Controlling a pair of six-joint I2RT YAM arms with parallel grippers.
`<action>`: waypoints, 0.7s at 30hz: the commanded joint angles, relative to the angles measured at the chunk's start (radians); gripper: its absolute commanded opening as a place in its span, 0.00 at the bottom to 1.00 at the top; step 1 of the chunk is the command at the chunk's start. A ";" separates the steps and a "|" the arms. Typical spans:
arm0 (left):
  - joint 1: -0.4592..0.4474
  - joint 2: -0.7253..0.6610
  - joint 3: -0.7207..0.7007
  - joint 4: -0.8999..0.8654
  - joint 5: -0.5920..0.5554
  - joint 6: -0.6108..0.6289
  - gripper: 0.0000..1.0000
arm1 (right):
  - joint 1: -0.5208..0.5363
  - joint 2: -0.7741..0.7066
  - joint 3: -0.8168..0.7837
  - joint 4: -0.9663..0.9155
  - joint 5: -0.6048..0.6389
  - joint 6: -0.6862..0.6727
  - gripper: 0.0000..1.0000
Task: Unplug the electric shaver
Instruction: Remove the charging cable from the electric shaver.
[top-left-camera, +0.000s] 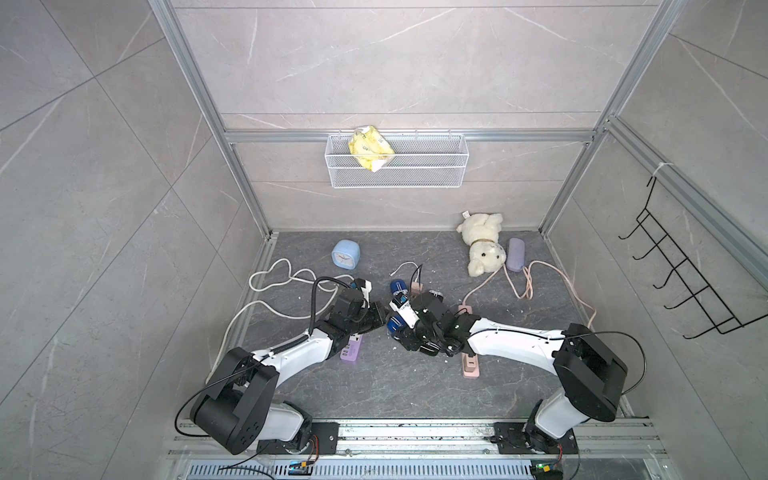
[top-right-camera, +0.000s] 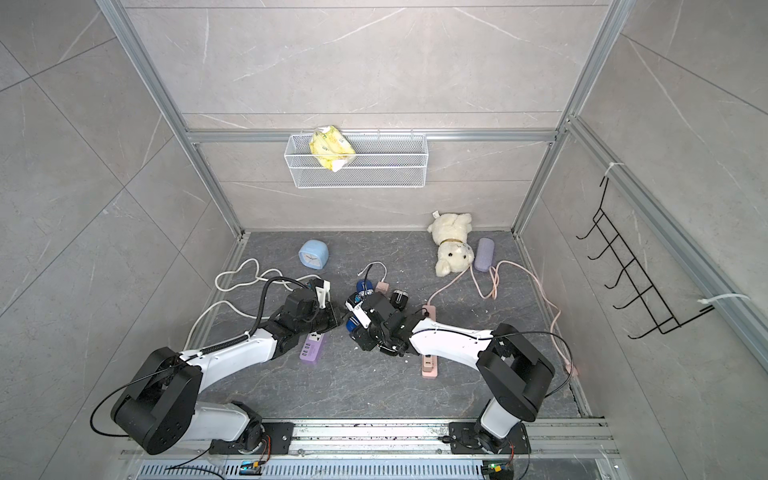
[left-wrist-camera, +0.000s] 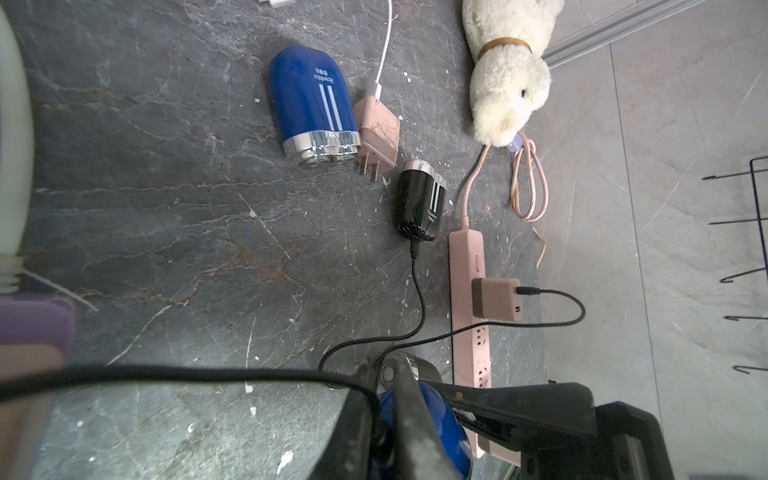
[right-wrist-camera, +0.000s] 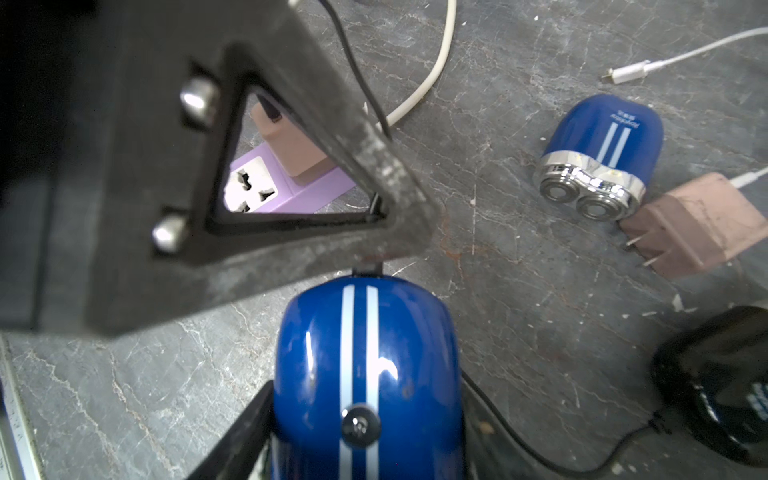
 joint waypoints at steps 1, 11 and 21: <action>-0.006 0.002 0.027 0.066 0.033 0.001 0.00 | 0.007 -0.028 -0.008 0.038 -0.008 0.008 0.41; -0.006 0.027 0.017 0.122 0.057 -0.016 0.00 | 0.008 -0.037 -0.028 0.046 -0.008 0.016 0.41; -0.006 0.025 0.017 0.116 0.031 0.005 0.00 | 0.008 -0.046 -0.095 0.069 -0.029 0.049 0.41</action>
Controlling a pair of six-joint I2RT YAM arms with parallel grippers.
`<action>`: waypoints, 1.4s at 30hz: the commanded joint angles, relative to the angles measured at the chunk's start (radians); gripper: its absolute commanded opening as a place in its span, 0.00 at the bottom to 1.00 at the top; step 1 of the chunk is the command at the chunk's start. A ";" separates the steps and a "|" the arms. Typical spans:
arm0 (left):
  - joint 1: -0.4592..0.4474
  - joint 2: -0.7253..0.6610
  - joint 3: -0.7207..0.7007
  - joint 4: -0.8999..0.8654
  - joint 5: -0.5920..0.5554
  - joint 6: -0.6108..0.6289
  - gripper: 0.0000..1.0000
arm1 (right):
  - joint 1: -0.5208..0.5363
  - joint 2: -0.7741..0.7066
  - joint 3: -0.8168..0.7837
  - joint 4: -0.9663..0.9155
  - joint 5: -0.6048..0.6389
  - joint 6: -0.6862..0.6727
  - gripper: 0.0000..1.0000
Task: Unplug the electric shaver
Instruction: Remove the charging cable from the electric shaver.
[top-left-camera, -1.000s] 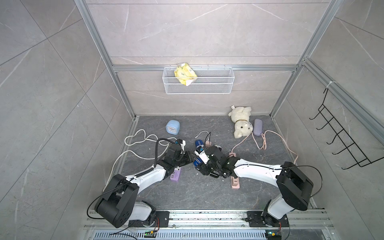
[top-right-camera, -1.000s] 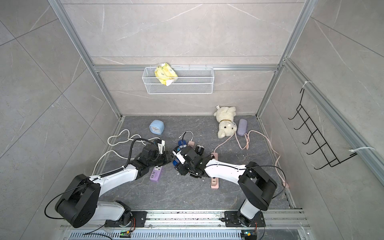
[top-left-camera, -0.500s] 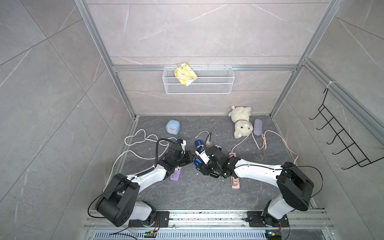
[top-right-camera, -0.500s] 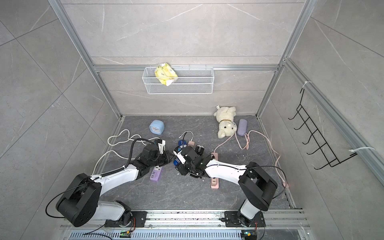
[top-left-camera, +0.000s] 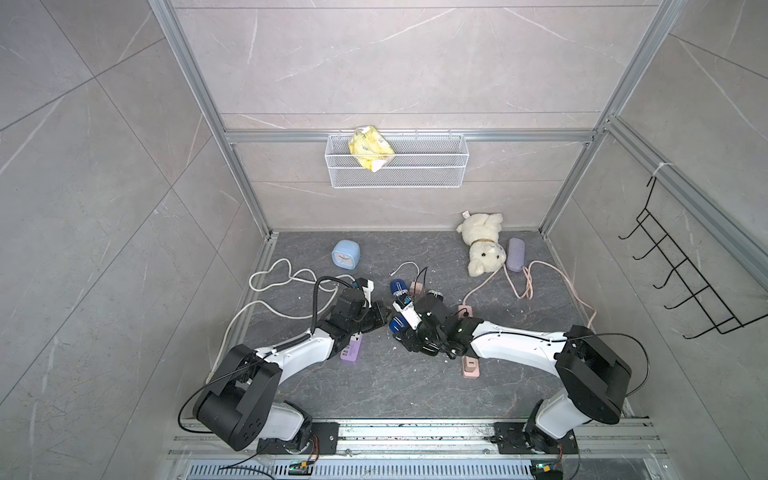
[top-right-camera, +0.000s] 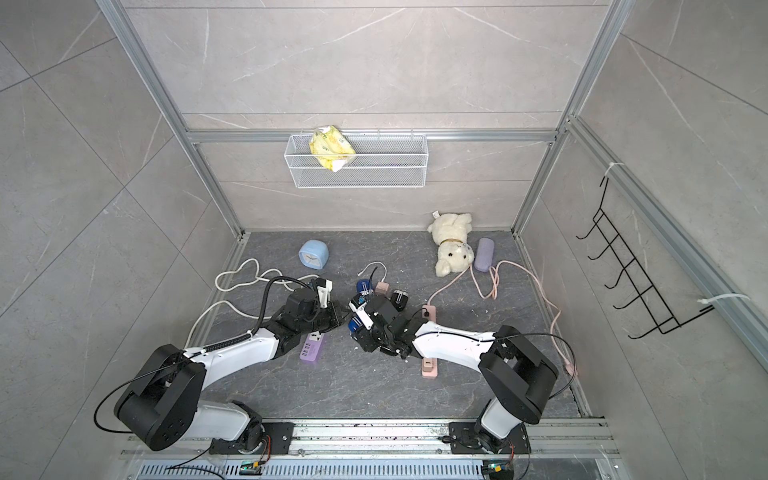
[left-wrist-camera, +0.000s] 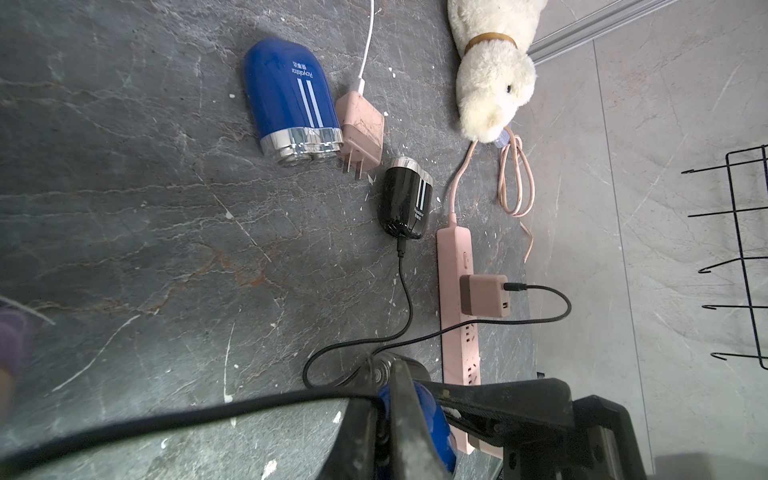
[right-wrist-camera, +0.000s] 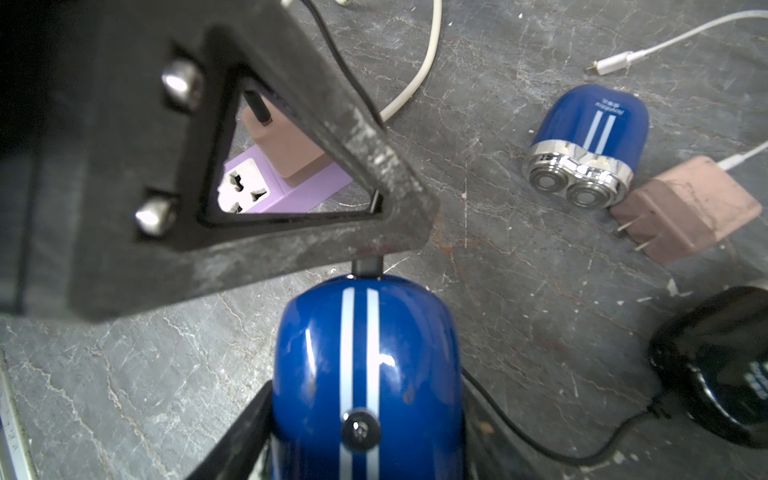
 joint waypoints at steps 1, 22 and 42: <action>-0.003 0.004 0.017 0.076 0.002 0.017 0.00 | 0.009 -0.021 -0.035 0.000 -0.039 0.019 0.41; -0.004 -0.007 0.020 0.042 -0.044 0.068 0.00 | 0.016 -0.047 -0.109 -0.027 -0.237 0.092 0.41; -0.002 -0.015 0.031 0.010 -0.080 0.099 0.00 | 0.026 -0.122 -0.173 -0.094 -0.429 0.200 0.39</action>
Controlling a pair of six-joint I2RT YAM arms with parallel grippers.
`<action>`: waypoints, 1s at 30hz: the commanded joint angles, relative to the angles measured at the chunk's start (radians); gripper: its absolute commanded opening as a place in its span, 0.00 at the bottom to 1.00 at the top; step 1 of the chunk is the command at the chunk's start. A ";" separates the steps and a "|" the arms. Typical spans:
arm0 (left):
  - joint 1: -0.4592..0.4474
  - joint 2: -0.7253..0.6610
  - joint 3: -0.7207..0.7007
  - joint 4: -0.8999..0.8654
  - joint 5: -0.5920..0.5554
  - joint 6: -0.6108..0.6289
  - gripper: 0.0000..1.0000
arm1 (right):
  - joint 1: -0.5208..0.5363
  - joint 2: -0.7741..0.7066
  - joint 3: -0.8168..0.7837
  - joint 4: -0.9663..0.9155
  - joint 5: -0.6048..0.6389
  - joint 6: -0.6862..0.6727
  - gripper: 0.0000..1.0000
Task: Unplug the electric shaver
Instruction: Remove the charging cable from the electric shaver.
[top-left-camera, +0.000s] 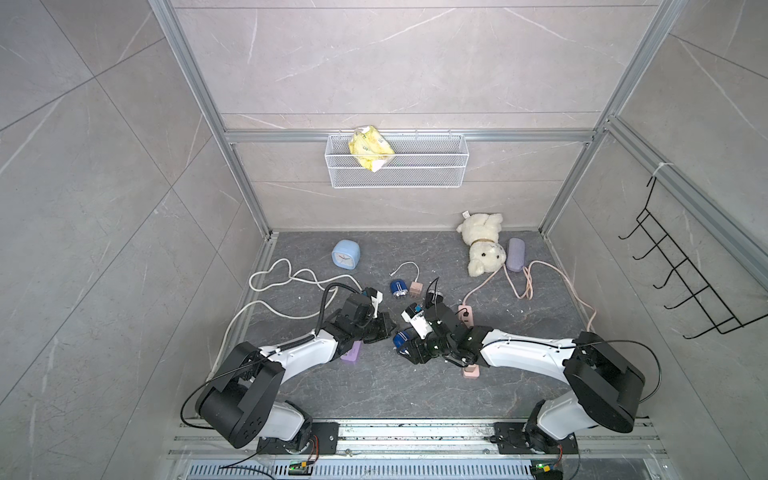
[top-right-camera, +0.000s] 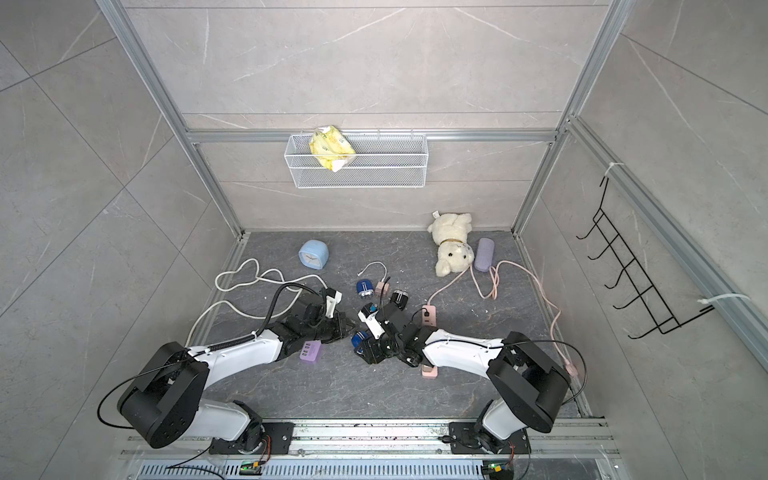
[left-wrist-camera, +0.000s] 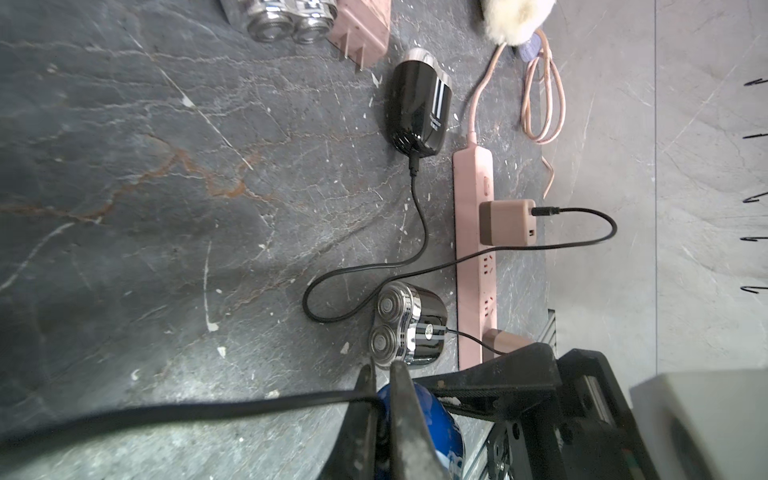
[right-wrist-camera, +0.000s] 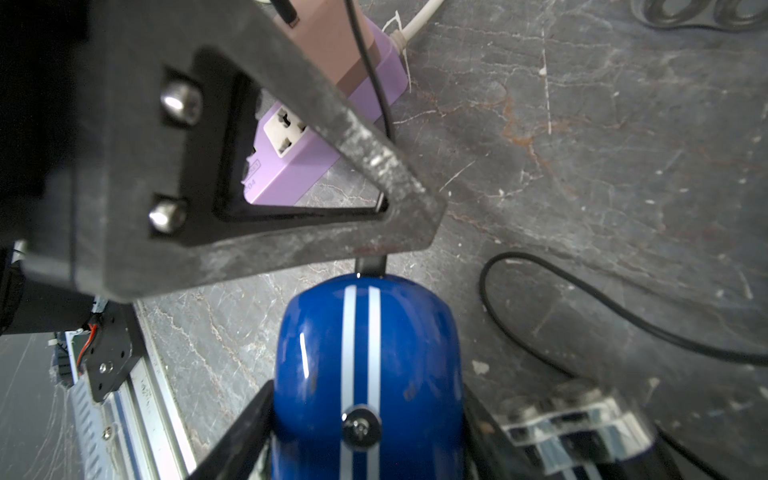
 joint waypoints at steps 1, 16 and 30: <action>0.035 -0.029 0.032 0.118 -0.157 0.045 0.00 | 0.045 -0.049 -0.043 -0.119 -0.211 -0.001 0.39; 0.043 -0.047 0.036 0.080 -0.178 0.068 0.00 | 0.125 -0.088 -0.067 -0.160 -0.269 0.024 0.36; 0.060 -0.062 0.039 0.054 -0.197 0.081 0.00 | 0.200 -0.157 -0.131 -0.256 -0.256 0.056 0.34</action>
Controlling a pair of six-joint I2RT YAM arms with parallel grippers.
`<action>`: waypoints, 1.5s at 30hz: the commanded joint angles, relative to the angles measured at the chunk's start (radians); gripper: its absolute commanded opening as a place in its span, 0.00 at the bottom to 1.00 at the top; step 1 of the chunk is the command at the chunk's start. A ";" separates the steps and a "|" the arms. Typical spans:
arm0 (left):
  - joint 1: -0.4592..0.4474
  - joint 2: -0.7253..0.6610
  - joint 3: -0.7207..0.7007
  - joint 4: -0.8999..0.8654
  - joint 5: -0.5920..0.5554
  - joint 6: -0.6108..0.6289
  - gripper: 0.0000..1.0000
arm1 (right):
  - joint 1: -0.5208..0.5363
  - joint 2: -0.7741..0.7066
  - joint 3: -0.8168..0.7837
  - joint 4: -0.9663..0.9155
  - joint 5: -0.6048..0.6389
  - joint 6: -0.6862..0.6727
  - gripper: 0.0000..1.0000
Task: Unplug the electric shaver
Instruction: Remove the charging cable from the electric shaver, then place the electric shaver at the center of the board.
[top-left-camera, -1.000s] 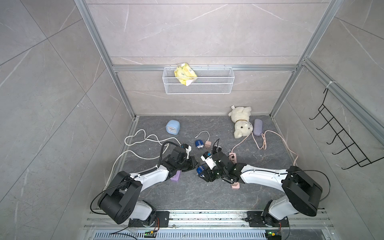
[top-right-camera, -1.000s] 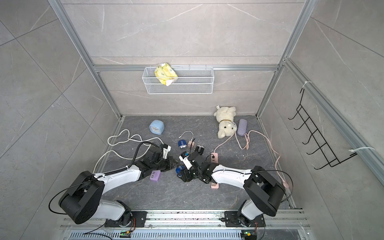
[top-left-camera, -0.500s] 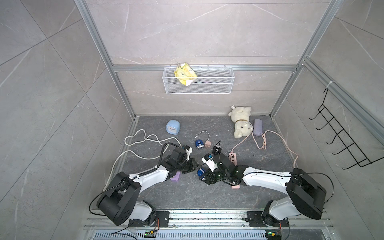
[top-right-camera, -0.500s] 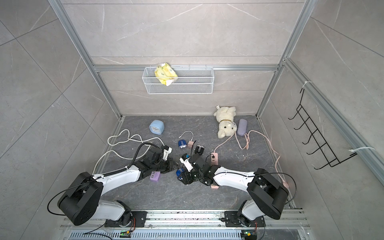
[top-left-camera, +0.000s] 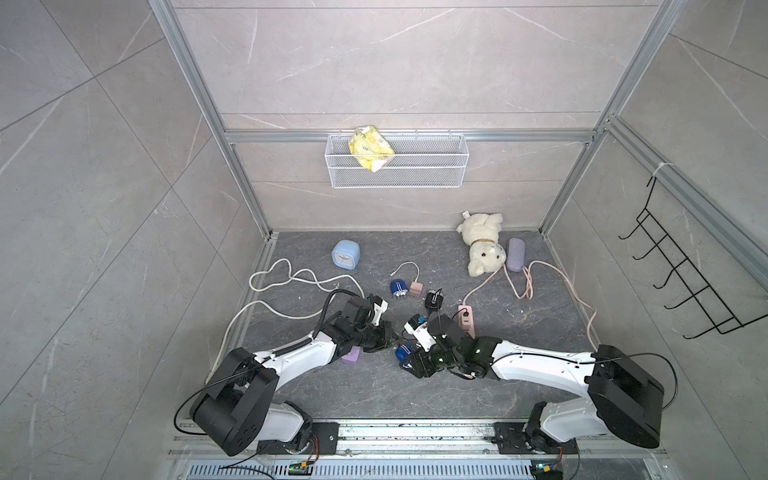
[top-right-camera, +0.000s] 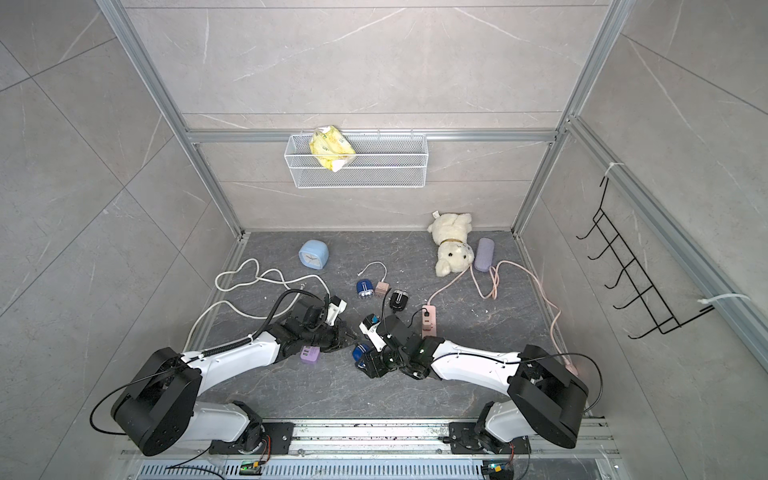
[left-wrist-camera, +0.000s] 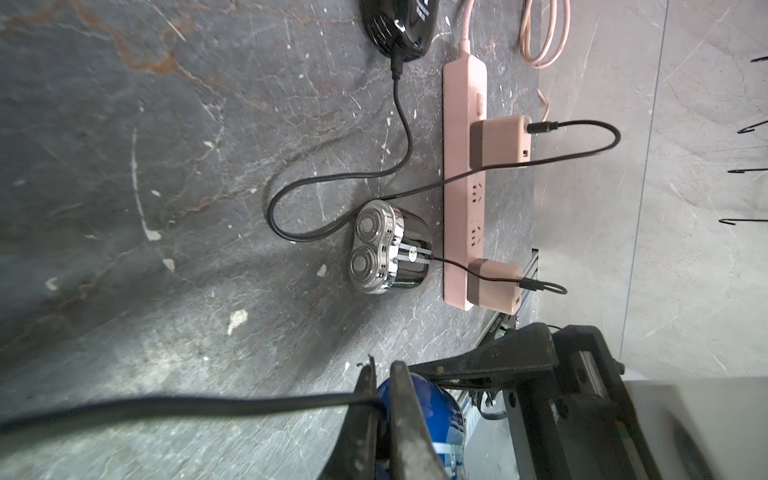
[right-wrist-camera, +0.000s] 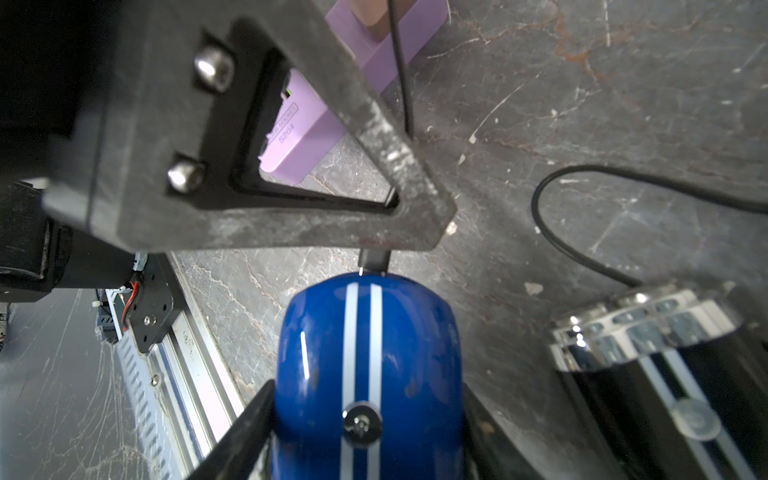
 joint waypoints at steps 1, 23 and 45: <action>0.074 -0.024 0.039 0.184 -0.327 0.053 0.00 | 0.114 -0.044 -0.061 -0.200 -0.275 -0.023 0.33; 0.091 -0.053 0.009 0.184 -0.253 0.034 0.00 | 0.057 0.073 0.350 -0.478 0.142 -0.132 0.32; 0.042 -0.096 -0.069 0.202 -0.246 -0.012 0.00 | -0.206 0.638 1.095 -0.648 0.151 -0.278 0.34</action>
